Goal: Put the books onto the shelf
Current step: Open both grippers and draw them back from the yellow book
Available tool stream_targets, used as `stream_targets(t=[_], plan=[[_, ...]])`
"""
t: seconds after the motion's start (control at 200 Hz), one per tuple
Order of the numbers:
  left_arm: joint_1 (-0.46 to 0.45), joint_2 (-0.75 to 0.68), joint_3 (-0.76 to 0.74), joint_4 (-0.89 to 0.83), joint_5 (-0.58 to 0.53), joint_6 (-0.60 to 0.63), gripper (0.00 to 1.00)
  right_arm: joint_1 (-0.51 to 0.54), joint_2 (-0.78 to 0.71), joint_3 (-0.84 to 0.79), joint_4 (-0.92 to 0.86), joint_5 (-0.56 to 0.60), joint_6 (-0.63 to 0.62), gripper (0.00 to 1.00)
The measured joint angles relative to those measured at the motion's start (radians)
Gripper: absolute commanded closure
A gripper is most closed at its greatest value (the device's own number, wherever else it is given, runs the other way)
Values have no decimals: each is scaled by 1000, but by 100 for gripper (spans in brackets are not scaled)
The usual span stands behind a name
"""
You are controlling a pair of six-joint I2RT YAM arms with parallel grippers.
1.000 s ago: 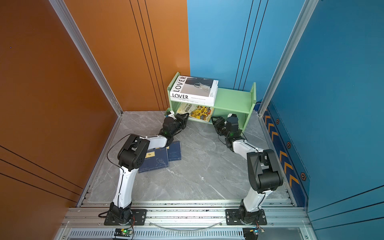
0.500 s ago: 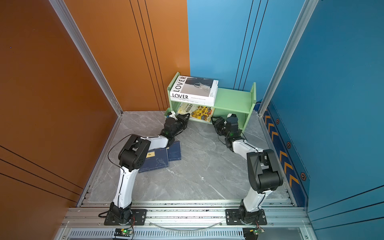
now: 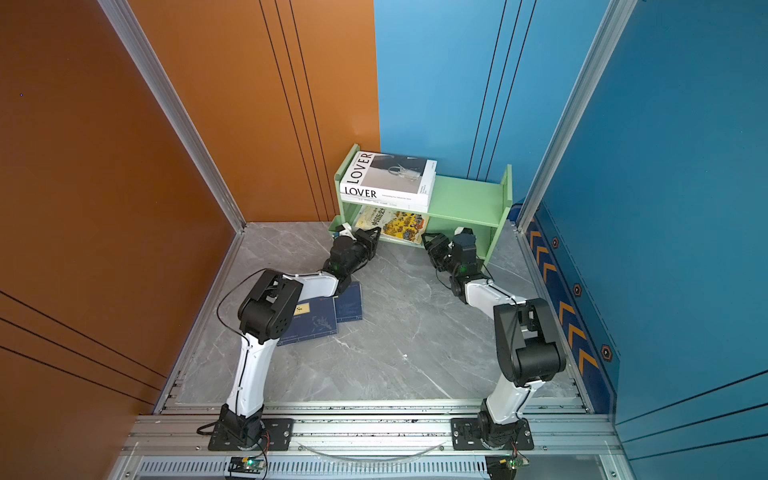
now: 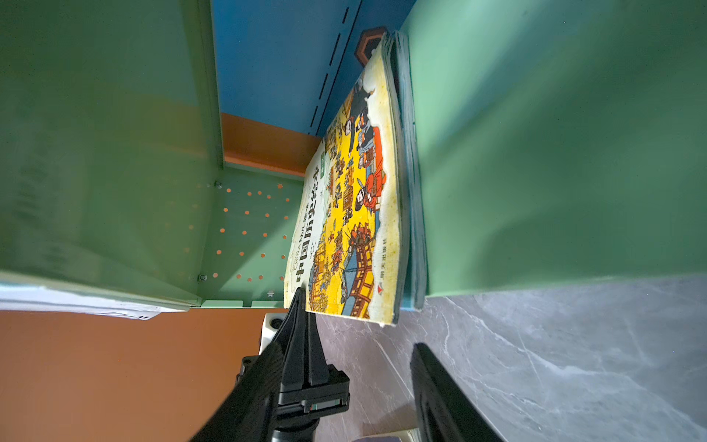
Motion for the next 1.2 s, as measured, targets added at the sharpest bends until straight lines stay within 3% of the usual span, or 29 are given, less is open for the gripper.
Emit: stream_targets(t=[1.201], plan=[[-2,18,40,-40,-14,11,97,49,126,113,115,-26,5,42]])
